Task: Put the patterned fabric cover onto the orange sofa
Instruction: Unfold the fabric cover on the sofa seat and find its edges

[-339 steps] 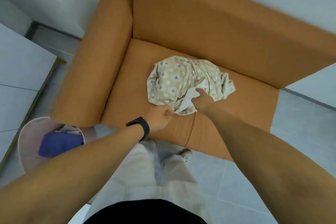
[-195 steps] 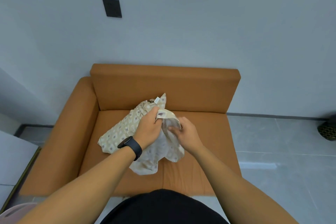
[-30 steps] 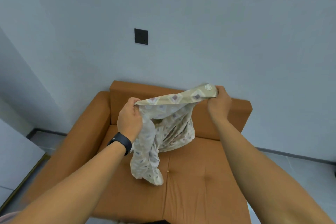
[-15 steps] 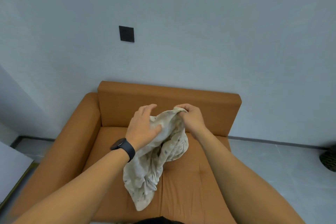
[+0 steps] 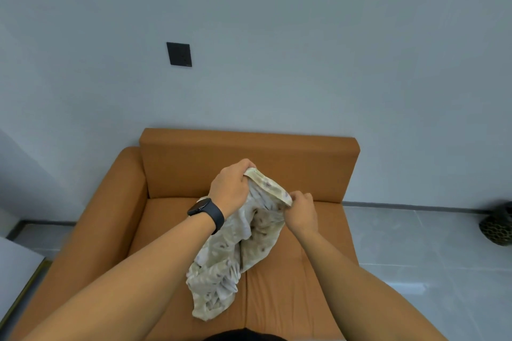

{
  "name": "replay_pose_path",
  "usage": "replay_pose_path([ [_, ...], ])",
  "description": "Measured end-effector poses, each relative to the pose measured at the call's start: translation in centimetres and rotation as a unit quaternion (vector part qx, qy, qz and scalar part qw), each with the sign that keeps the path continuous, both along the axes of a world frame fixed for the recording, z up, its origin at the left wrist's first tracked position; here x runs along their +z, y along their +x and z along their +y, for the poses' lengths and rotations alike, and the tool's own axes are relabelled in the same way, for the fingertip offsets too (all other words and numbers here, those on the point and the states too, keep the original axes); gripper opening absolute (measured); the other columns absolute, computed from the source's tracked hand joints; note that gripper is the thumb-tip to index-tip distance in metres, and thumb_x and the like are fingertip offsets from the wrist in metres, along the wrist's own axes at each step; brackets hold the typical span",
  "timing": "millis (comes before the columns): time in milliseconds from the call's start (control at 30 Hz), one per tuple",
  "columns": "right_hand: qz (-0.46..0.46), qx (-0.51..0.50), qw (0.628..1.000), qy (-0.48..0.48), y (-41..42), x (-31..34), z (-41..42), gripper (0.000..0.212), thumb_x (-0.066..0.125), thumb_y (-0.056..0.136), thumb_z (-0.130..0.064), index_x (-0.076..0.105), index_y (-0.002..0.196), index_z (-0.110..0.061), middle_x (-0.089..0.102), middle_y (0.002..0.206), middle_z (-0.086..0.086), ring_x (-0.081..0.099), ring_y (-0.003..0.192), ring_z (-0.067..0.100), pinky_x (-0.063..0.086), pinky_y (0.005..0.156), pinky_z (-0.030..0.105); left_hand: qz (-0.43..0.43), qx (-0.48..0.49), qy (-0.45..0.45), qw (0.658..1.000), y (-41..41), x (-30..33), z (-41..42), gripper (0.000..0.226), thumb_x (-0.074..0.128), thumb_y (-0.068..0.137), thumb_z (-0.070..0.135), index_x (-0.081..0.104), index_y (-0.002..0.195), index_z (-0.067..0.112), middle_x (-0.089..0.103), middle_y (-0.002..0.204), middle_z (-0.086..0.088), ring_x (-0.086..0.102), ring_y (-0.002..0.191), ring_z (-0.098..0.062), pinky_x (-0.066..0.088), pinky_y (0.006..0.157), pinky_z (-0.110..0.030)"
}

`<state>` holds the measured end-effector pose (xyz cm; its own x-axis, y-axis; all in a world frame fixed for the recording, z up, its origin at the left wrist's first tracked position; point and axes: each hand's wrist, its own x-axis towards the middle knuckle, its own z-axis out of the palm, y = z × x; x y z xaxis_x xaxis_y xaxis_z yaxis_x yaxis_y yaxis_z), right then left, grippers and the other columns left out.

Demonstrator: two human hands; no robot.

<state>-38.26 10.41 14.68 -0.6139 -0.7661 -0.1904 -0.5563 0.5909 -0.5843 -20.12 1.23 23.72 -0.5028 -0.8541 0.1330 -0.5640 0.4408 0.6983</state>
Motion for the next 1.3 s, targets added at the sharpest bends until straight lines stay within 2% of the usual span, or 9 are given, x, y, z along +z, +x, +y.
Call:
replay_pose_path([
  [233, -0.043, -0.049, 0.991, 0.113, -2.6, 2.5, -4.1, 0.019, 0.052, 0.094, -0.011, 0.065, 0.104, -0.002, 0.067, 0.114, 0.018, 0.063, 0.089, 0.031, 0.048, 0.068, 0.034, 0.008, 0.113, 0.007, 0.994, 1.5, 0.6, -2.5, 0.033, 0.041, 0.098, 0.007, 0.061, 0.1, 0.034, 0.064, 0.079, 0.005, 0.056, 0.062, -0.021, 0.035, 0.049, -0.029],
  [333, 0.009, -0.095, 0.988, -0.119, -3.7, 10.5, -9.0, 0.027, 0.045, 0.095, -0.008, 0.064, 0.115, -0.005, 0.066, 0.113, 0.016, 0.062, 0.102, 0.035, 0.05, 0.079, 0.038, 0.038, 0.162, -0.035, 0.985, 2.7, 2.3, -3.9, 0.026, 0.042, 0.099, 0.009, 0.059, 0.1, 0.029, 0.064, 0.081, 0.003, 0.058, 0.068, -0.024, 0.041, 0.052, -0.034],
  [433, 0.008, -0.097, 0.921, -0.376, -1.4, 17.1, -11.4, 0.032, 0.047, 0.095, -0.008, 0.058, 0.124, -0.016, 0.064, 0.109, 0.002, 0.059, 0.098, 0.02, 0.049, 0.084, 0.032, 0.1, 0.197, -0.08, 0.972, 3.8, 4.1, -5.1, 0.023, 0.043, 0.096, 0.008, 0.059, 0.097, 0.025, 0.062, 0.08, 0.004, 0.057, 0.071, -0.023, 0.045, 0.057, -0.039],
  [500, 0.035, -0.045, 0.907, -0.418, -0.3, 18.0, -12.0, 0.031, 0.056, 0.091, -0.012, 0.059, 0.122, -0.016, 0.064, 0.114, 0.002, 0.058, 0.101, 0.016, 0.046, 0.087, 0.028, 0.123, 0.211, -0.082, 0.966, 4.7, 4.0, -5.6, 0.021, 0.044, 0.095, 0.009, 0.058, 0.095, 0.025, 0.061, 0.079, 0.006, 0.057, 0.071, -0.022, 0.045, 0.057, -0.04],
  [667, -0.001, 0.075, 0.959, -0.274, 1.2, 11.4, -9.0, 0.023, 0.057, 0.09, -0.005, 0.071, 0.108, -0.012, 0.07, 0.103, 0.002, 0.06, 0.093, 0.017, 0.039, 0.076, 0.024, 0.089, 0.213, -0.046, 0.972, 7.7, -0.1, -5.1, 0.028, 0.043, 0.094, 0.006, 0.056, 0.094, 0.031, 0.061, 0.083, 0.009, 0.057, 0.074, -0.019, 0.045, 0.057, -0.038],
  [800, -0.109, 0.005, 0.986, -0.124, 1.4, 3.9, -4.8, 0.026, 0.046, 0.093, -0.002, 0.069, 0.09, -0.013, 0.065, 0.08, -0.002, 0.054, 0.07, 0.018, 0.038, 0.055, 0.027, 0.018, 0.206, -0.042, 0.977, 8.9, -3.0, -4.4, 0.027, 0.044, 0.095, 0.006, 0.054, 0.09, 0.031, 0.059, 0.084, 0.009, 0.057, 0.073, -0.019, 0.047, 0.057, -0.039],
  [1000, -0.4, -0.095, 0.891, -0.193, -0.4, 7.4, -3.9, 0.017, 0.061, 0.097, -0.021, 0.077, 0.096, -0.014, 0.078, 0.087, 0.007, 0.073, 0.08, 0.023, 0.059, 0.071, 0.035, -0.076, 0.178, -0.109, 0.975, 7.7, -2.8, -4.2, 0.017, 0.05, 0.095, 0.013, 0.063, 0.099, 0.024, 0.062, 0.092, 0.001, 0.058, 0.084, -0.028, 0.046, 0.073, -0.043],
  [1133, -0.339, -0.035, 0.918, -0.202, -1.8, 10.2, -4.4, 0.032, 0.071, 0.084, -0.04, 0.065, 0.077, -0.009, 0.068, 0.077, 0.007, 0.065, 0.073, 0.027, 0.051, 0.069, 0.036, -0.072, 0.169, -0.071, 0.98, 5.9, -1.7, -3.6, 0.018, 0.057, 0.091, 0.03, 0.061, 0.11, 0.03, 0.057, 0.103, 0.006, 0.051, 0.094, -0.023, 0.039, 0.078, -0.039],
  [1300, -0.232, 0.06, 0.954, -0.179, 0.0, 10.3, -4.3, 0.043, 0.076, 0.071, -0.041, 0.048, 0.058, -0.011, 0.044, 0.061, 0.006, 0.043, 0.06, 0.017, 0.034, 0.06, 0.035, -0.094, -0.03, -0.026, 0.995, 1.6, -1.0, -0.7, 0.046, 0.064, 0.085, 0.056, 0.05, 0.126, 0.04, 0.047, 0.109, 0.019, 0.04, 0.098, -0.012, 0.037, 0.085, -0.039],
])
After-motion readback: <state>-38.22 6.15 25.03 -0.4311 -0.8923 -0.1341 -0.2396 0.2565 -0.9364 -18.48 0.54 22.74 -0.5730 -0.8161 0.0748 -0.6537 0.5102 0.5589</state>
